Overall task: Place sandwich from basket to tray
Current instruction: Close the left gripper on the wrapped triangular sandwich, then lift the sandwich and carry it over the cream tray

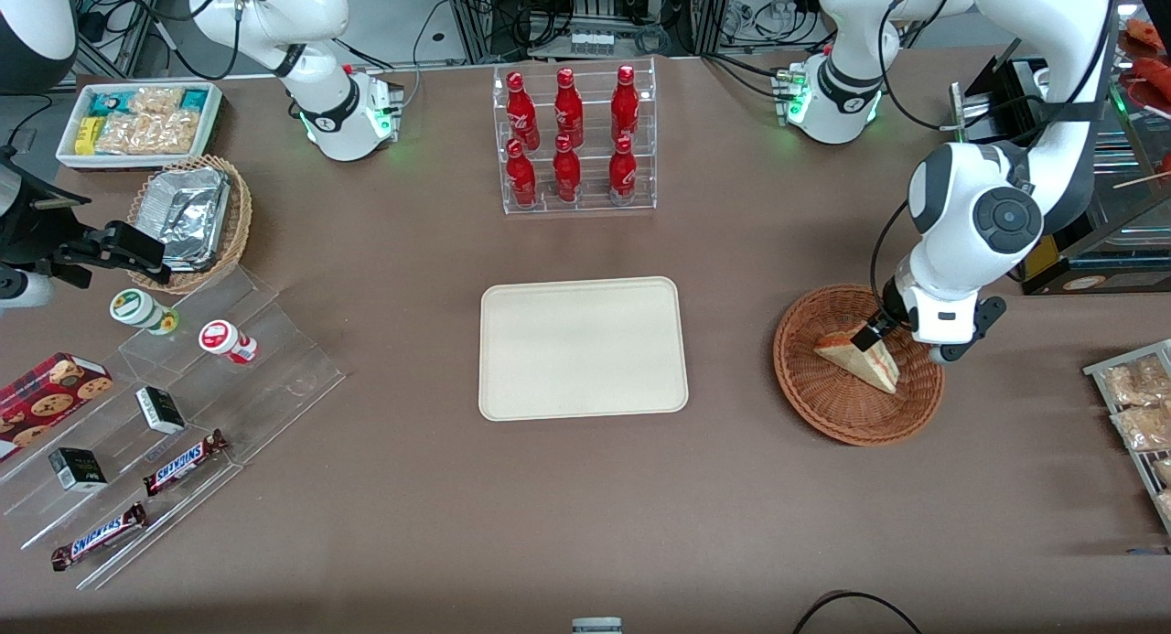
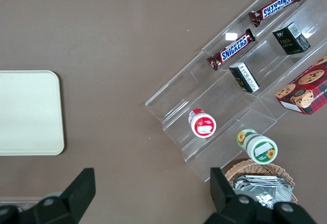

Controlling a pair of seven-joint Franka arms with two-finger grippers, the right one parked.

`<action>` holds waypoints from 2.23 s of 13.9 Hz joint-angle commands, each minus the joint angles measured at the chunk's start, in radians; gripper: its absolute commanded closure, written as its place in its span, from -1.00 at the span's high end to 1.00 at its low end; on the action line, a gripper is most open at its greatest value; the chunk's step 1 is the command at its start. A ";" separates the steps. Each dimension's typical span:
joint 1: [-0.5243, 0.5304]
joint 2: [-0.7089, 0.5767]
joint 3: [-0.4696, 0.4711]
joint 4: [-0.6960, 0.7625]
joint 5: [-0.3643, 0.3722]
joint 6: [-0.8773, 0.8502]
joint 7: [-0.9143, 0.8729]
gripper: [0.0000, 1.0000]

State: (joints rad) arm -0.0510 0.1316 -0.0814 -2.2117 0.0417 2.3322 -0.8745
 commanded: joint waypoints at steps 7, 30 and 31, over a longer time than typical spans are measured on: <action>-0.001 0.080 0.005 -0.031 0.000 0.130 -0.075 1.00; -0.399 0.210 -0.017 0.608 0.064 -0.478 -0.029 -1.00; -0.445 0.239 -0.017 0.631 0.063 -0.473 -0.032 -1.00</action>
State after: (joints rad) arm -0.4199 0.2863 -0.1109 -1.6788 0.0926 1.8890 -0.9215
